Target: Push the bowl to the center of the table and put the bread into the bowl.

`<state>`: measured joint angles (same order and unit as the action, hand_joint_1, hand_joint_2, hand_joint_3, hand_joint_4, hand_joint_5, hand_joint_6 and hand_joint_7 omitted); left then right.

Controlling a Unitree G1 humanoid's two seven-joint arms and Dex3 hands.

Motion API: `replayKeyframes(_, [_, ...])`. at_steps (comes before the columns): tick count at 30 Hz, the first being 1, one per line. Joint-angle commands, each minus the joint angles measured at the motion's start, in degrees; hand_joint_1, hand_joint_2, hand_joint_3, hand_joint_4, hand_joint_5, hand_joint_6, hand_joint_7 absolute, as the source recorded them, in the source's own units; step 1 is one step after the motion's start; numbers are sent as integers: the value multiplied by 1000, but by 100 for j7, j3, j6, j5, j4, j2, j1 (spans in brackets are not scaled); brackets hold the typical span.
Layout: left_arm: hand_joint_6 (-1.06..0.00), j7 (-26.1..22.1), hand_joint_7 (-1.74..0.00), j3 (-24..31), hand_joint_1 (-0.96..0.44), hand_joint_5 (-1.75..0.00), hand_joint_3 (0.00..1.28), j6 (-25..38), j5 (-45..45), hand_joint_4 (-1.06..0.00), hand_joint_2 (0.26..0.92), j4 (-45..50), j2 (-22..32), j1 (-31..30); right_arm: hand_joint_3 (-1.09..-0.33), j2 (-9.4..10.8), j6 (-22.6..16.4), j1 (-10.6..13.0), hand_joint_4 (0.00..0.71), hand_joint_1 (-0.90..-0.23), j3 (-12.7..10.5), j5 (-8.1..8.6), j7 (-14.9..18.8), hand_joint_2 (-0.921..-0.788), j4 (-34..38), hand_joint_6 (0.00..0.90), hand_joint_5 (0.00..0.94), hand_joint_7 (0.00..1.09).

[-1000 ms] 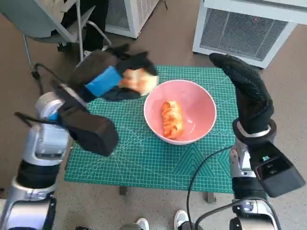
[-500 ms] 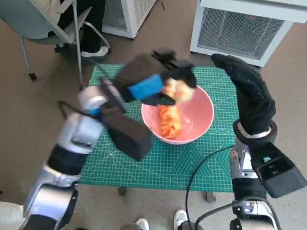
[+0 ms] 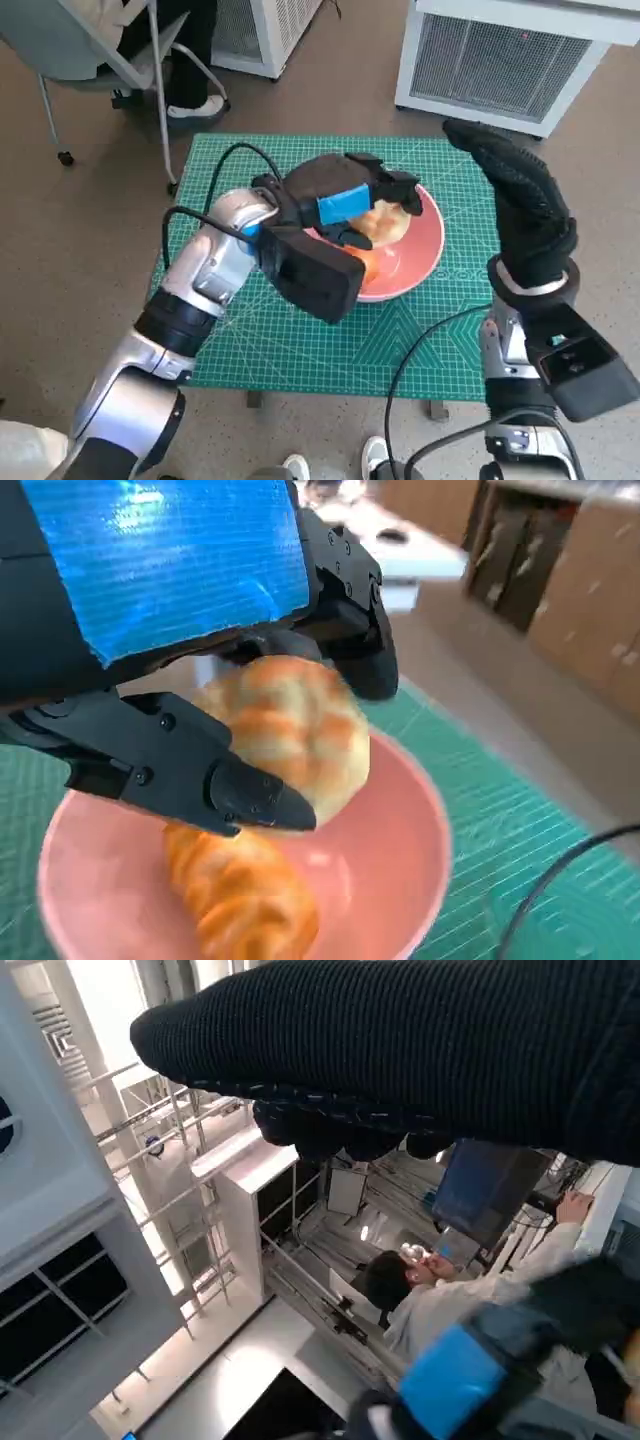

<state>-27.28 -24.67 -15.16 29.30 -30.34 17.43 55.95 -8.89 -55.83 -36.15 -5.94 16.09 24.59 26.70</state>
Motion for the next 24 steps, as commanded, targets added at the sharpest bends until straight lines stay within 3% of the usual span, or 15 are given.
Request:
replayKeyframes(1, [-387,199,-90,-26,-272,-3,55,-31,137,-216,921,-29,19,-52,-755,-56,32,178,279,-617,-46,-24,-6,-921,-6,7,0,573])
replayKeyframes(13, [-388,738,-54,482,-336,-1,93,-621,-381,-202,921,126,132,-517,-755,-49,-13,183,280,-625,-120,-161,-117,-921,18,-1,0,603])
replayKeyframes(24, [-435,1179,-50,1654,-402,-23,139,-1483,-1949,-299,921,489,-105,-1311,-751,-102,40,103,281,-612,-154,-227,-245,-921,-59,-1,1,573])
